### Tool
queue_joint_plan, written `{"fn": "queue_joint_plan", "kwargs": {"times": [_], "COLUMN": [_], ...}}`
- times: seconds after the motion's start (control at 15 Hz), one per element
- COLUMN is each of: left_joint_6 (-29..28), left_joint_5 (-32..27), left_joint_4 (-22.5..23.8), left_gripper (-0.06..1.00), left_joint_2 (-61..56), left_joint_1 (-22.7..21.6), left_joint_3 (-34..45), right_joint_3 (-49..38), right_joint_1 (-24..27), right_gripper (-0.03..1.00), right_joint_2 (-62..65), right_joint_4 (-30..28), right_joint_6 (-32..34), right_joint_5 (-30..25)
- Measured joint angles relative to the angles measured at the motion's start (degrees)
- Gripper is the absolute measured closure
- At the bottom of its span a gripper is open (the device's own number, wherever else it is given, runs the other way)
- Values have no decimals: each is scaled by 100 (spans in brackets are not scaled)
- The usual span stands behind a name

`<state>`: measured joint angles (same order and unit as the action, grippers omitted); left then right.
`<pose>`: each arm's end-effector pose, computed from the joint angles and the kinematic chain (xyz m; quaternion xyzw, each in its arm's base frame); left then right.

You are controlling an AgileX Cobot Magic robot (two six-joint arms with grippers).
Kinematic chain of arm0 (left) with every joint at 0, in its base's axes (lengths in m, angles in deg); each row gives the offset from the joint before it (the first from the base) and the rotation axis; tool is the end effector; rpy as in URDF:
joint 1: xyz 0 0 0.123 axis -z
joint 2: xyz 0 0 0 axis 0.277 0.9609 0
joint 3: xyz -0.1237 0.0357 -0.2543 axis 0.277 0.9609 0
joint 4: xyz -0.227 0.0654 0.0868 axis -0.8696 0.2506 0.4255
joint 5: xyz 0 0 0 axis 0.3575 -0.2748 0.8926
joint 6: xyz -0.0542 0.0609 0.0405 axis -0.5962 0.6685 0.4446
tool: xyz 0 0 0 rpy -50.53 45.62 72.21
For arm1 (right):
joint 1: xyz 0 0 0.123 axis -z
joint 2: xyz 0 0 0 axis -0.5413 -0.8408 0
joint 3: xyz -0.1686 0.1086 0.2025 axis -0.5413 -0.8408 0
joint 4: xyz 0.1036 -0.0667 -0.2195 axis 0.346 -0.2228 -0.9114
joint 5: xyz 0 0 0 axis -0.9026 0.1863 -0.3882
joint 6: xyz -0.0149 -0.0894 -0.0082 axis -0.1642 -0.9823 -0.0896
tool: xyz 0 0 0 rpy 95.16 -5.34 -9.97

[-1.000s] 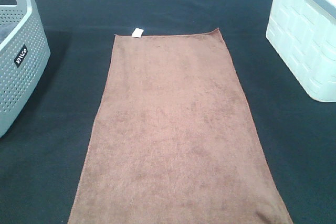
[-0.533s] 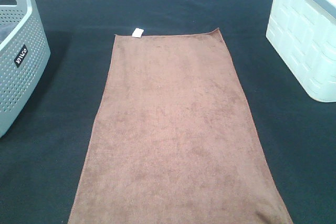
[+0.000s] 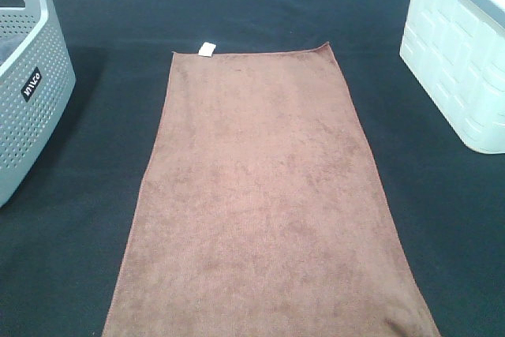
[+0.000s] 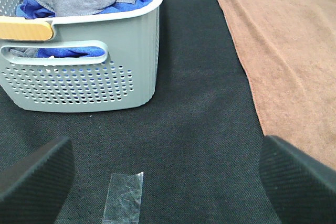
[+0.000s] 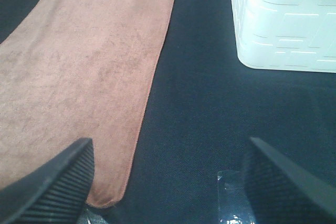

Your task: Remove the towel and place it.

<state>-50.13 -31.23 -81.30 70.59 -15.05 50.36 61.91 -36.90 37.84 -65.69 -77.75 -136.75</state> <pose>-0.0052 -0.0010 0.2775 -0.0070 0.8494 -0.0209 0.5273 -0.0066 0.0064 0.2777 -0.0720 0.8479 0.0375 0.5239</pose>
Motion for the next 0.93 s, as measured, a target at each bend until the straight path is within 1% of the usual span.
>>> {"fn": "queue_joint_plan", "kwargs": {"times": [0.13,0.93], "left_joint_6": [0,-11], "left_joint_5": [0,0], "left_joint_4": [0,0], "left_gripper": [5,5], "left_joint_2": [0,0], "left_joint_1": [0,0], "left_joint_3": [0,0], "right_joint_3": [0,0], "right_joint_1": [258,252], "right_gripper": [25,25], "right_joint_2": [0,0], "right_joint_4": [6,6], "right_joint_6": [0,0], "right_joint_5": [0,6]}}
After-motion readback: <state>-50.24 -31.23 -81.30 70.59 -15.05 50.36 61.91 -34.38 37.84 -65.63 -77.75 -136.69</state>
